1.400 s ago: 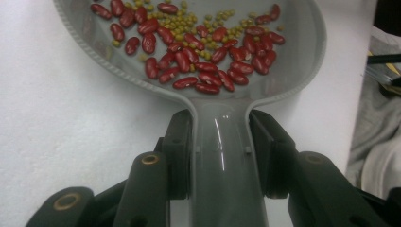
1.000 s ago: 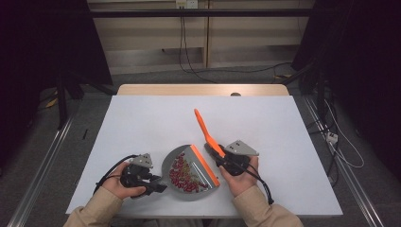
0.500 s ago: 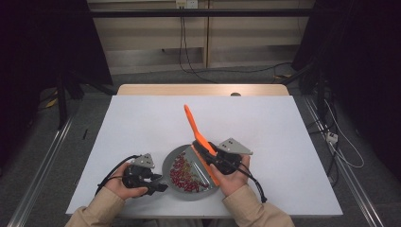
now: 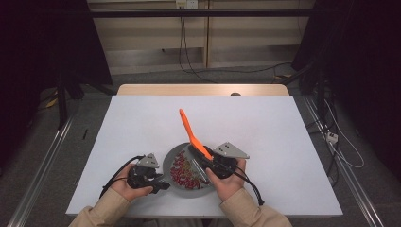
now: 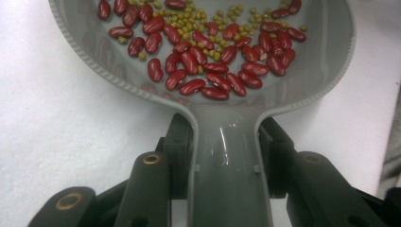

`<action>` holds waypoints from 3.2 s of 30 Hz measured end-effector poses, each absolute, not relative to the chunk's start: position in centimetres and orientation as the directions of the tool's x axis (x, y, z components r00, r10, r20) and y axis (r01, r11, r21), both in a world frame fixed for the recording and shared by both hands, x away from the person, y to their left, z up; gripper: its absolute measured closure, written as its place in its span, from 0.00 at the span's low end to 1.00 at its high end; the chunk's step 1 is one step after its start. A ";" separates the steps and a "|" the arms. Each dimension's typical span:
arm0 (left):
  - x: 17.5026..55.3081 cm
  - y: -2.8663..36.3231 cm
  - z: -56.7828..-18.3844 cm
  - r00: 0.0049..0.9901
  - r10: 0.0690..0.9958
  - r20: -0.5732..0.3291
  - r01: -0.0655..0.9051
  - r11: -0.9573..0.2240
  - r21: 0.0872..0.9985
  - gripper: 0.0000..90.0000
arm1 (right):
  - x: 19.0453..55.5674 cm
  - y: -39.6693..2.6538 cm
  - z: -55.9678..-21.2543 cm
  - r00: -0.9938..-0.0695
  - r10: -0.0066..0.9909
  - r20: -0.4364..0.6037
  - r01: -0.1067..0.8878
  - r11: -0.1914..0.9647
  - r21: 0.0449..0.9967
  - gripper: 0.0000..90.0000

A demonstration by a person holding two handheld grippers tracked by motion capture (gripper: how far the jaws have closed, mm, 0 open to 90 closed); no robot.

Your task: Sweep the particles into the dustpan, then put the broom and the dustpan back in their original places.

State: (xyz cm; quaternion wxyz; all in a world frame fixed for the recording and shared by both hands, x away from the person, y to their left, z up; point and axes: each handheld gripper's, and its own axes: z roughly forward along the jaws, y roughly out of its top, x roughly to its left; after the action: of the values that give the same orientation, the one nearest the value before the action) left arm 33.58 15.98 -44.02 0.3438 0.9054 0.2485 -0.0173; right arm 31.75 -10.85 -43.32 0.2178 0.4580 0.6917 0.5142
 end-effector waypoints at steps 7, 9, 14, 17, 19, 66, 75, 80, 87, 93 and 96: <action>34.0 16.8 -44.1 0.861 0.471 -0.192 0.474 -0.606 0.639 0.71 | 32.9 -13.2 -42.6 -0.462 0.874 0.149 0.381 0.043 0.924 0.79; 34.2 17.1 -43.9 0.850 0.492 -0.185 0.481 -0.585 0.653 0.71 | 33.2 -14.3 -42.4 -0.441 0.886 0.143 0.377 0.038 0.926 0.79; 34.6 17.8 -43.5 0.825 0.534 -0.186 0.496 -0.526 0.690 0.71 | 33.8 -17.1 -42.3 -0.408 0.905 0.121 0.379 0.047 0.924 0.79; 34.8 18.2 -43.3 0.803 0.567 -0.185 0.510 -0.491 0.706 0.71 | 33.9 -18.3 -42.3 -0.391 0.914 0.111 0.384 0.052 0.922 0.79; 35.0 18.4 -43.1 0.780 0.599 -0.182 0.521 -0.461 0.718 0.71 | 33.8 -18.9 -42.5 -0.390 0.915 0.100 0.381 0.062 0.923 0.79; 37.7 22.3 -44.5 0.440 0.863 -0.248 0.701 -0.158 0.696 0.62 | 33.3 -27.1 -44.3 -0.199 0.975 -0.101 0.421 0.178 0.889 0.78; 36.4 22.2 -44.1 0.509 0.806 -0.303 0.664 -0.143 0.734 0.40 | 33.2 -25.3 -44.3 -0.317 0.941 0.116 0.421 0.031 0.907 0.64; 35.9 22.8 -43.7 0.554 0.785 -0.279 0.596 -0.139 0.791 0.21 | 32.5 -25.9 -44.0 -0.354 0.923 0.153 0.407 0.005 0.913 0.47; 35.7 23.1 -43.1 0.626 0.738 -0.253 0.499 -0.130 0.857 0.12 | 31.5 -27.2 -44.2 -0.380 0.909 0.171 0.410 -0.001 0.912 0.38; 35.7 23.0 -43.2 0.649 0.722 -0.240 0.486 -0.150 0.861 0.10 | 30.2 -27.5 -44.5 -0.424 0.892 0.157 0.412 0.035 0.911 0.31; 35.7 23.0 -43.2 0.647 0.724 -0.240 0.486 -0.148 0.861 0.10 | 29.8 -27.6 -44.7 -0.443 0.884 0.151 0.418 0.054 0.907 0.29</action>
State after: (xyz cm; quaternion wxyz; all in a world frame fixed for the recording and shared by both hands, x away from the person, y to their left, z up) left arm 35.74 23.00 -43.23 0.5125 0.7488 0.4040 0.1161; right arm 29.83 -27.60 -44.74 0.2336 0.4733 0.6873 0.4990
